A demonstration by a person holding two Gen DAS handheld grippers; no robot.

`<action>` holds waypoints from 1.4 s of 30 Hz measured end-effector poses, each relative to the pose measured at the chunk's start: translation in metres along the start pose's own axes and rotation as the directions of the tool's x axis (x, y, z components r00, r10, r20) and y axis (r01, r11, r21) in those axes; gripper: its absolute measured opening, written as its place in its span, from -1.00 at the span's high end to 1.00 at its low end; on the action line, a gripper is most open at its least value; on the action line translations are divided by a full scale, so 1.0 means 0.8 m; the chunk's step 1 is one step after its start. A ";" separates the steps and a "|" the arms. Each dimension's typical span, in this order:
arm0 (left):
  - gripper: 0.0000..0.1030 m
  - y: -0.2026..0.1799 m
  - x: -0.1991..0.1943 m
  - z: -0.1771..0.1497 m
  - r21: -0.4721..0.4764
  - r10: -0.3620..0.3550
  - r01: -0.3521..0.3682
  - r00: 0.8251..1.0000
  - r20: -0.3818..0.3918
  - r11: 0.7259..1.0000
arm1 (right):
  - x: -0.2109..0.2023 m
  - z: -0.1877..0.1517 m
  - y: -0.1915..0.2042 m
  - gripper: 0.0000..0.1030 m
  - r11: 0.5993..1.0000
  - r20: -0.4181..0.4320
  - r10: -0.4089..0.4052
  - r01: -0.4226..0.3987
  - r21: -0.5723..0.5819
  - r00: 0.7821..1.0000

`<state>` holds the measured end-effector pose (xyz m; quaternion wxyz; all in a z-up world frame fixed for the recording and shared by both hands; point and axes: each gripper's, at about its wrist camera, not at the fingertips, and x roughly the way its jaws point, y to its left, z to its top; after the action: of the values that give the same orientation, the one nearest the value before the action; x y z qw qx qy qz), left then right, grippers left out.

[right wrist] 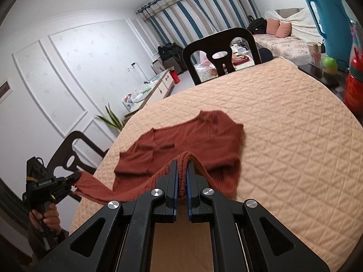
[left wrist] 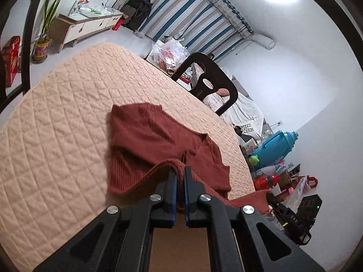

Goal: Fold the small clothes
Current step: 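Lay the hem near the collar and open both grippers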

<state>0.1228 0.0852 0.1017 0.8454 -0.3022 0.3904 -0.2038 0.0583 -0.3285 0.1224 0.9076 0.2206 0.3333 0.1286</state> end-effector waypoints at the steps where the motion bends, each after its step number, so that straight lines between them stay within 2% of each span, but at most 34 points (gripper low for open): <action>1: 0.88 0.000 0.004 0.005 -0.002 0.004 -0.004 1.000 -0.001 1.000 | 0.005 0.005 0.001 0.90 1.000 -0.001 -0.003 0.003 -0.001 1.000; 9: 0.88 0.004 0.041 0.052 -0.022 0.034 -0.034 0.999 -0.004 0.999 | 0.047 0.052 0.000 0.90 0.999 0.000 -0.049 0.049 0.006 0.999; 16: 0.88 0.017 0.078 0.078 -0.051 0.071 -0.072 0.997 -0.027 0.996 | 0.091 0.076 -0.007 0.90 0.997 -0.035 -0.072 0.073 0.023 0.997; 23: 0.88 0.022 0.112 0.099 -0.061 0.101 -0.104 0.994 -0.049 0.993 | 0.127 0.093 -0.012 0.89 0.995 -0.063 -0.092 0.094 0.037 0.994; 31: 0.87 0.049 0.156 0.120 -0.115 0.148 -0.157 0.985 -0.085 0.981 | 0.169 0.104 -0.054 0.89 0.980 -0.123 -0.085 0.105 0.169 0.989; 34: 0.88 0.058 0.172 0.123 -0.143 0.146 -0.159 0.984 -0.101 0.977 | 0.183 0.105 -0.064 0.89 0.975 -0.141 -0.098 0.123 0.187 0.985; 42: 0.87 0.064 0.193 0.130 -0.148 0.172 -0.189 0.978 -0.120 0.971 | 0.204 0.107 -0.080 0.89 0.964 -0.166 -0.110 0.146 0.223 0.980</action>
<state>0.3045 0.0698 0.0375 0.8117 -0.3202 0.4759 -0.1100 0.2420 -0.3489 0.0605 0.8536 0.2935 0.4280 0.0457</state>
